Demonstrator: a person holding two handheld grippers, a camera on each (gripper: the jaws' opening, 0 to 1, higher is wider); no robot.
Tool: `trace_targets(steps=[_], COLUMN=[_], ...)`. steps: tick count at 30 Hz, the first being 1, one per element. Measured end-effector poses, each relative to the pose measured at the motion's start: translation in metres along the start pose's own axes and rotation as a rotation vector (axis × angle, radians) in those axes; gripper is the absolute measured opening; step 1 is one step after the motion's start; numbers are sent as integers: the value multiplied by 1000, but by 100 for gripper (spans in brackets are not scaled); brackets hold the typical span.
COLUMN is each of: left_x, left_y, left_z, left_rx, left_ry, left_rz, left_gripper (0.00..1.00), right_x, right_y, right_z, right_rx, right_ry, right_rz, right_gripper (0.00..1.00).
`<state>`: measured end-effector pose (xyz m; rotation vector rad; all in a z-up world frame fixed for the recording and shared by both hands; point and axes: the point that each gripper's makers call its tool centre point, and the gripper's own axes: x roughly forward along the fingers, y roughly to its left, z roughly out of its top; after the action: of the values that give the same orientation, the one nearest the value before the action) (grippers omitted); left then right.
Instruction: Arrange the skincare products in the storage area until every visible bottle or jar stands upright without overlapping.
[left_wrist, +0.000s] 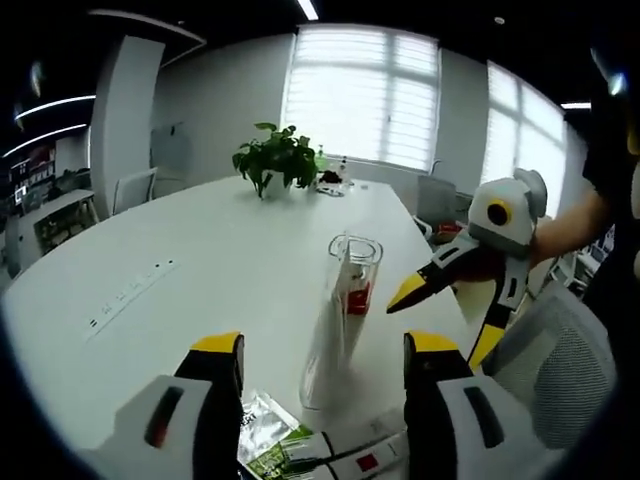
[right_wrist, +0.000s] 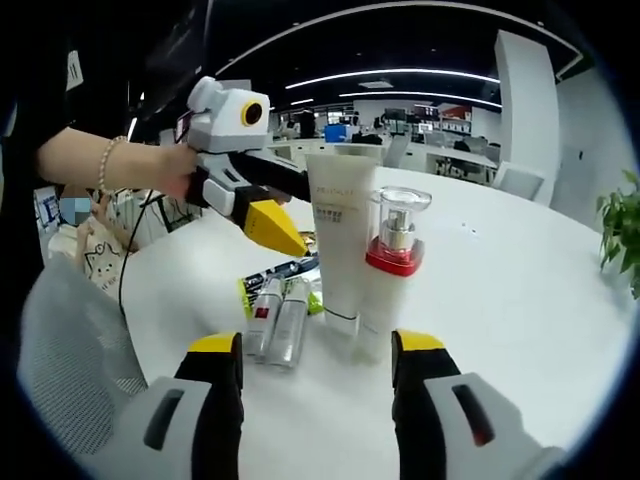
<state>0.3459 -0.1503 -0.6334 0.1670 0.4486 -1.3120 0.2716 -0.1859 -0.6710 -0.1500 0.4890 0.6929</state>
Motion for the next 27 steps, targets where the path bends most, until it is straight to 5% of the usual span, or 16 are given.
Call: trace_targets(steps=[11, 27], left_x=[-26, -75], left_y=[-16, -37], left_z=[-12, -36], left_rx=[-54, -164], left_ry=[41, 68], left_rz=[61, 158], left_gripper=[73, 89], right_x=[-20, -36], right_y=[1, 25], right_z=[6, 10], right_rx=[27, 77], right_ry=[-16, -13], right_rz=[-68, -48], right_gripper=[78, 95])
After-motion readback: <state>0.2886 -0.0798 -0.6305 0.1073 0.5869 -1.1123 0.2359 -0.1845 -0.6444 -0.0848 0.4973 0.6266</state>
